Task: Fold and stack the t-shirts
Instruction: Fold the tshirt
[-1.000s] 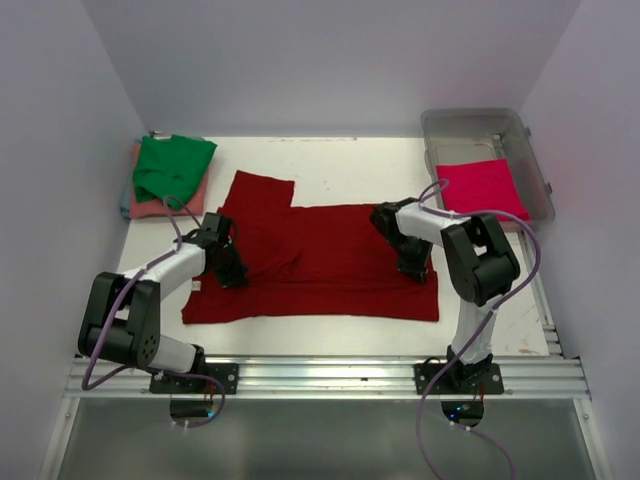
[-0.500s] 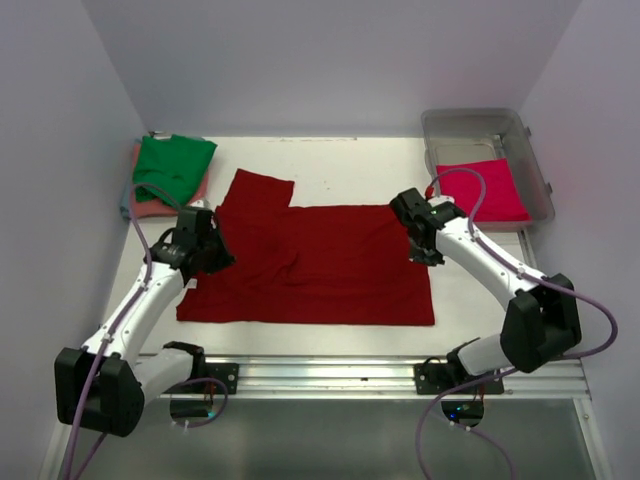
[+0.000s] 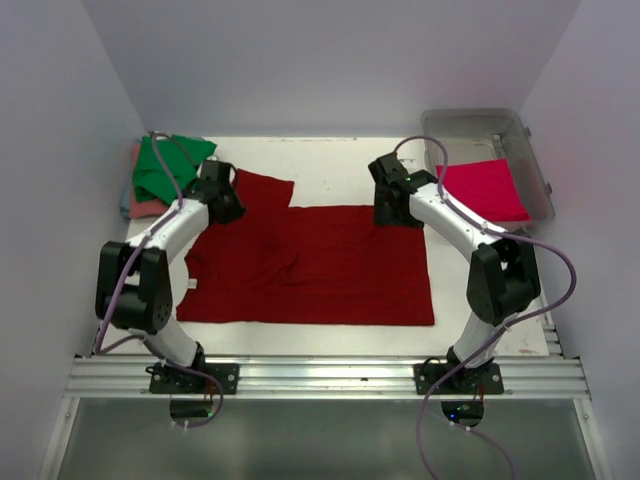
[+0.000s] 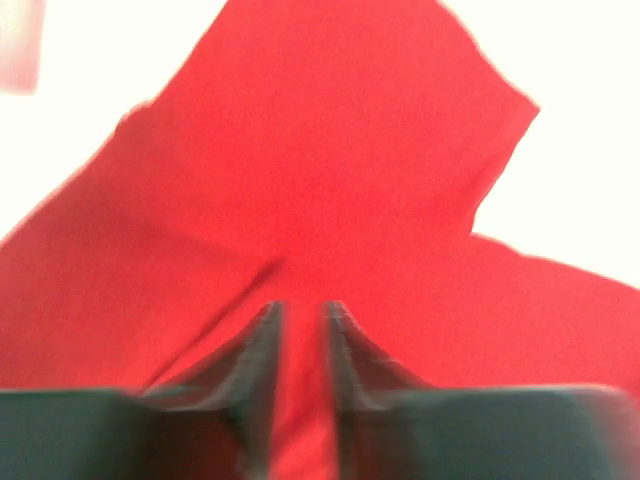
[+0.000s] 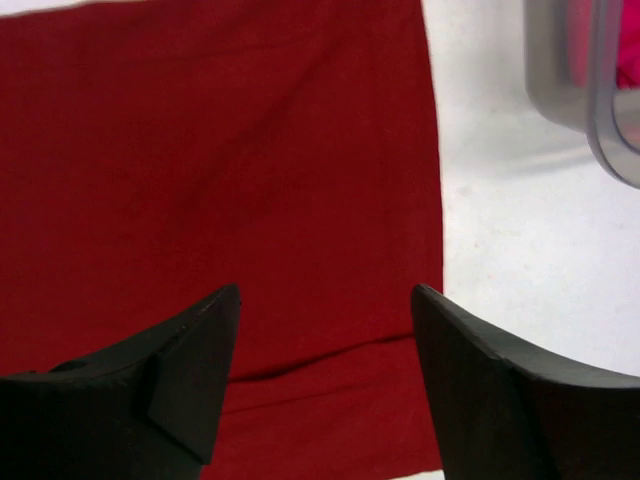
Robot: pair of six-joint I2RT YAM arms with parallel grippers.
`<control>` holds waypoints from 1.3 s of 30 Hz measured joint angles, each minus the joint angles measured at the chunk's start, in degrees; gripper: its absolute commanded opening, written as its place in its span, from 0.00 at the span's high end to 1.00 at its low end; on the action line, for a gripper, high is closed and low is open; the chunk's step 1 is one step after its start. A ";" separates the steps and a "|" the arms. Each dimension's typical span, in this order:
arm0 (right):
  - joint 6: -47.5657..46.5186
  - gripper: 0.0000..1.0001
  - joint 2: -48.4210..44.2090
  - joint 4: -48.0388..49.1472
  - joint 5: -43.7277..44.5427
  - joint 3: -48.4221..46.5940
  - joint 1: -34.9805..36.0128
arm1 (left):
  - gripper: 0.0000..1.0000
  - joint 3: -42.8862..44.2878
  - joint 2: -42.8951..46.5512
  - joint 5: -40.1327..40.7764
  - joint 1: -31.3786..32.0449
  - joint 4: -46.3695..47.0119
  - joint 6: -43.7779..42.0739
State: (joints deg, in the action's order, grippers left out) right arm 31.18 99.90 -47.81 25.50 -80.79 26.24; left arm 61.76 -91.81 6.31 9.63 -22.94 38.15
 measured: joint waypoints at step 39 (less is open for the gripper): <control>-4.46 0.10 -9.42 5.44 -11.56 6.21 0.00 | 0.62 49.94 -45.83 -13.42 -11.39 0.79 -13.81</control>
State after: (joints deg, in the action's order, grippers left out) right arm 26.72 90.48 -42.37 13.93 -74.59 26.24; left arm 111.70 -137.64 -7.11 -1.76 -22.15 24.34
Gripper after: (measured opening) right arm 0.947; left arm 0.552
